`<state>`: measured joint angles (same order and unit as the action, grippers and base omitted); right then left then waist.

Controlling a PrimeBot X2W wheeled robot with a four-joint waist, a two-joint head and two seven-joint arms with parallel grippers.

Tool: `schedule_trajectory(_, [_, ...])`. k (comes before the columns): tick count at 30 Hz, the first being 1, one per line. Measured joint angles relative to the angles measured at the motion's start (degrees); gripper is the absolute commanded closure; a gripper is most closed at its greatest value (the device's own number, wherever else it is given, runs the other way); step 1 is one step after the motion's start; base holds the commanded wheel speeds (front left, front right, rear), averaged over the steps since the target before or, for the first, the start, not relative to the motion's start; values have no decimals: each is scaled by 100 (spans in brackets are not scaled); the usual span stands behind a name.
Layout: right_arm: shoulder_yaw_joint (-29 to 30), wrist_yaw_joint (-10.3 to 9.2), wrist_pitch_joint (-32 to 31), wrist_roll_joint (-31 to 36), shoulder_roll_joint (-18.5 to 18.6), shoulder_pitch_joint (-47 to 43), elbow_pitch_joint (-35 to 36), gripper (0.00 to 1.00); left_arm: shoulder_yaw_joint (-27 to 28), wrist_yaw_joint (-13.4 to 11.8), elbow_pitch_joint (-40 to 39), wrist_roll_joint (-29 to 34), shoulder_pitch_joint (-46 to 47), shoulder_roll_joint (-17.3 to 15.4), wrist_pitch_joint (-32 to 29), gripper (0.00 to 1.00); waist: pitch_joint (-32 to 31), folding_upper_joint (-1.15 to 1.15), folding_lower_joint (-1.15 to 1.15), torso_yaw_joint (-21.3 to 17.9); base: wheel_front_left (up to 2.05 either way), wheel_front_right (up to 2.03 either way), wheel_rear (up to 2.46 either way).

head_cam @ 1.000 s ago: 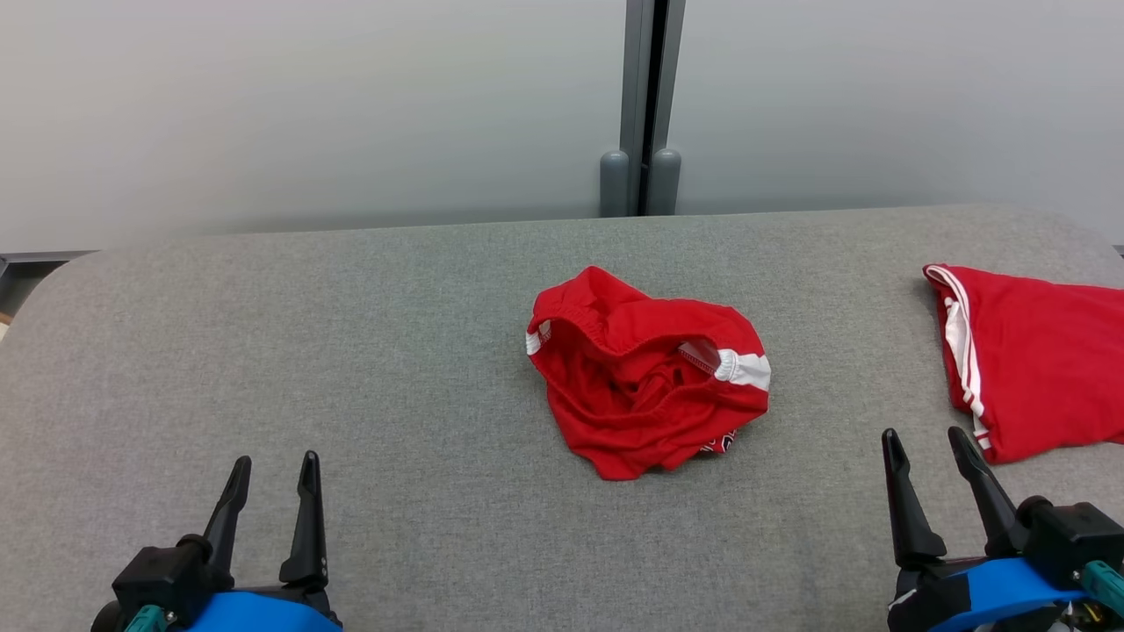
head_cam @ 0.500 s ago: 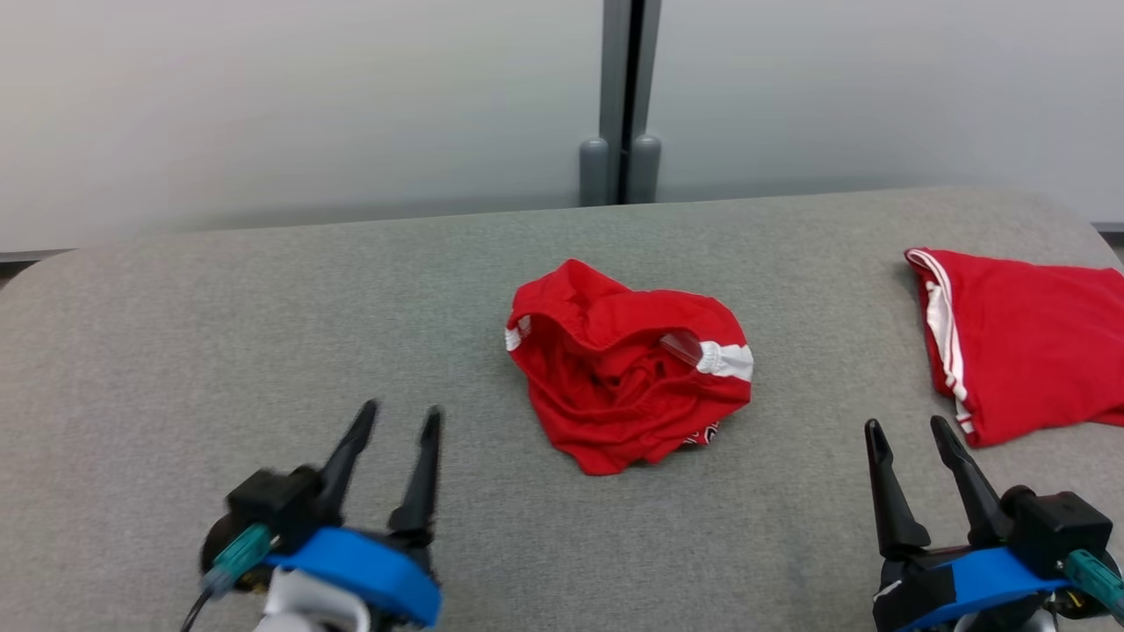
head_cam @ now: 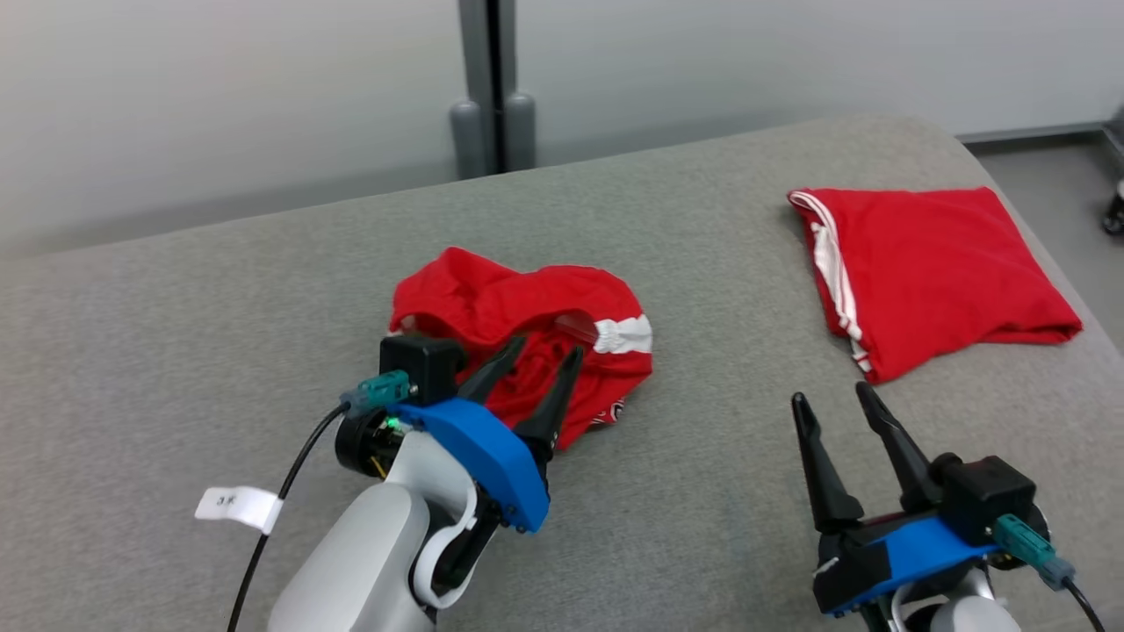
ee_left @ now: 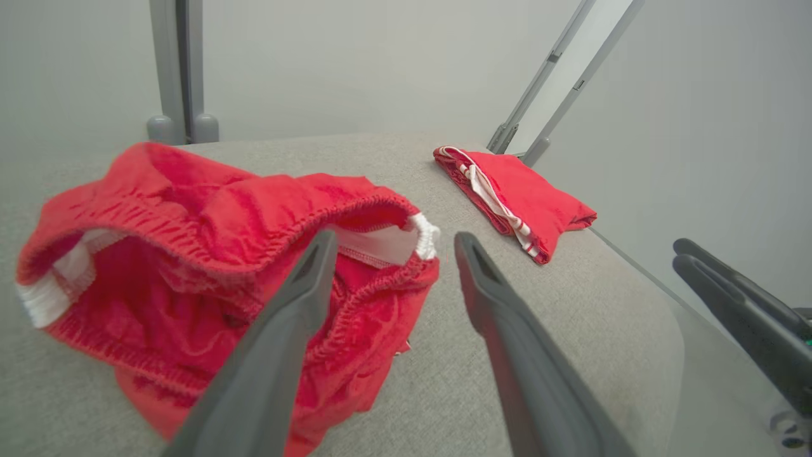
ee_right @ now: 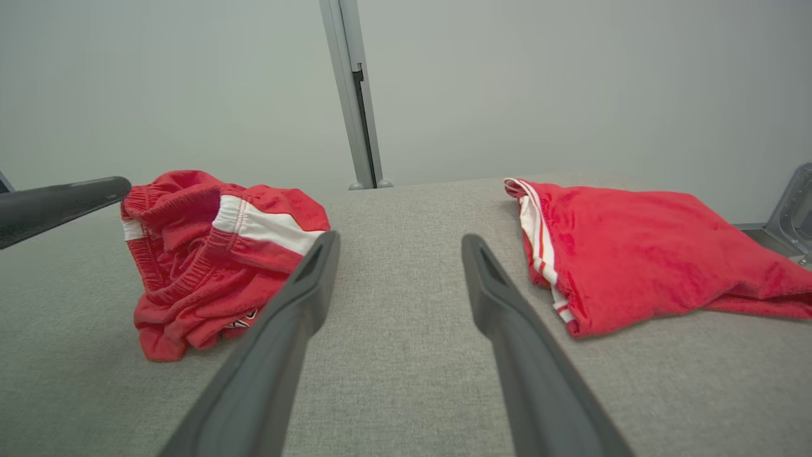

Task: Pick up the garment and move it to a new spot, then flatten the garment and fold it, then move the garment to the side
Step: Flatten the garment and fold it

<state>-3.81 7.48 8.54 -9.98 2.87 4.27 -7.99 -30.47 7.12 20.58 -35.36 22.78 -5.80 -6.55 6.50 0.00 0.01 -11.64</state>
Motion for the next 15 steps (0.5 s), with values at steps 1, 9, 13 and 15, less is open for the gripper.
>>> schedule_trajectory(1, [-71,0,33,8,-1,52,-41,0,-16,0,81,-99,81,24,-2,0,32,0,0,-74,0,0,0])
schedule_trajectory(9, [-415,0,266,-64,0,348,-416,0,-300,9,723,-470,605,103,-42,0,324,0,0,-493,0,0,0])
schedule_trajectory(13, [-490,0,342,-137,-1,430,-535,0,-338,9,1002,-511,837,118,-14,0,419,0,0,-573,0,0,0])
schedule_trajectory(15, [-498,0,367,-156,-1,474,-575,0,-387,9,1073,-563,950,137,20,4,452,0,0,-584,0,0,0])
